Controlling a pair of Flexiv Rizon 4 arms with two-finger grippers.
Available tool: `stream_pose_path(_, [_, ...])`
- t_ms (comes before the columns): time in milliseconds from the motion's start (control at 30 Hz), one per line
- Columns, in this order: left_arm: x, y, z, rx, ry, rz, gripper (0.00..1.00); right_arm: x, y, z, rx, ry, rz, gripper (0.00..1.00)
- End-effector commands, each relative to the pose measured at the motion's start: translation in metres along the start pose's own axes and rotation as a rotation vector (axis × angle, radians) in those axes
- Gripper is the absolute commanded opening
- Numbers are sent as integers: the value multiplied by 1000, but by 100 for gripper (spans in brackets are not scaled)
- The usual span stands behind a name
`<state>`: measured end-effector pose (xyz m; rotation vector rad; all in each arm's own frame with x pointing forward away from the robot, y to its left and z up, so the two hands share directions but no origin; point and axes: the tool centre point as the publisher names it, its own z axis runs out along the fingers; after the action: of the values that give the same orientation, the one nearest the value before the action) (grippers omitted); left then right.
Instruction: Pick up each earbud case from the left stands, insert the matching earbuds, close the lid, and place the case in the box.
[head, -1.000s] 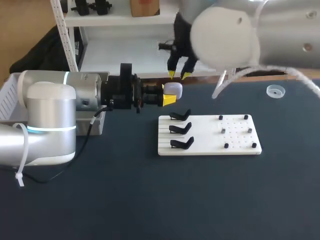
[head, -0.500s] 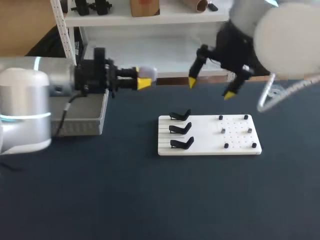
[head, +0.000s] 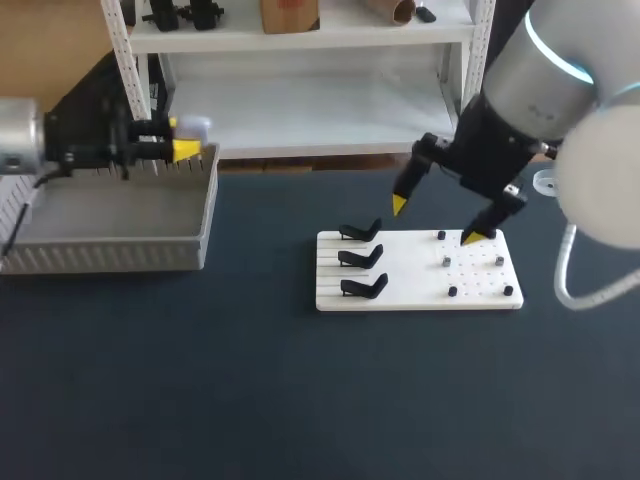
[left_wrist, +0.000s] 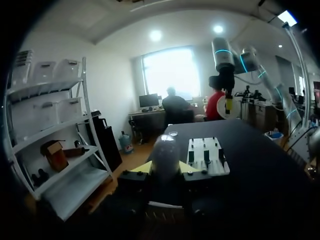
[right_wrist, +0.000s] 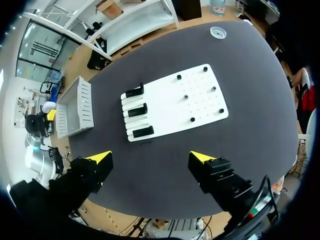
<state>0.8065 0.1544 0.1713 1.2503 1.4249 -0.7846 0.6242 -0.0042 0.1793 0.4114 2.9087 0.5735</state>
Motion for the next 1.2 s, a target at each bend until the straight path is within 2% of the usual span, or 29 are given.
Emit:
stream_pose_path(33, [22, 21, -25, 21, 36, -21, 0, 10, -3, -1, -7, -97, 11, 100])
stream_pose_path(133, [36, 30, -35, 9, 56, -25, 0, 15, -2, 2, 1, -92, 23, 100])
stream_pose_path(267, [64, 38, -40, -1, 137, -84, 0, 20, -1, 6, 4, -84, 40, 100])
stream_pose_path(433, [95, 37, -40, -6, 182, -132, 0, 24, -1, 9, 14, -76, 50, 100])
stream_pose_path(567, [110, 34, -36, 9, 229, -161, 0, 24, 0, 10, 22, -71, 48, 100])
stream_pose_path(633, [116, 32, -36, 8, 278, -178, 0, 23, 2, 10, 25, -68, 45, 100])
stream_pose_path(733, [128, 28, -35, 20, 300, -207, 0, 21, 4, 10, 19, -63, 41, 100])
stream_pose_path(767, [130, 26, -35, 19, 297, -210, 14, 21, 4, 10, 9, -57, 49, 100])
stream_pose_path(800, [130, 25, -35, 15, 297, -216, 41, 20, 4, 9, 6, -56, 51, 100])
stream_pose_path(833, [128, 23, -37, 9, 295, -218, 100, 19, 4, 9, 5, -56, 51, 100])
stream_pose_path(1100, [89, 11, -39, -30, 289, -165, 100, 8, -10, 0, -42, -56, 82, 100])
stream_pose_path(1200, [75, -2, -35, -58, 271, -171, 100, 4, -19, -2, -53, -41, 81, 100])
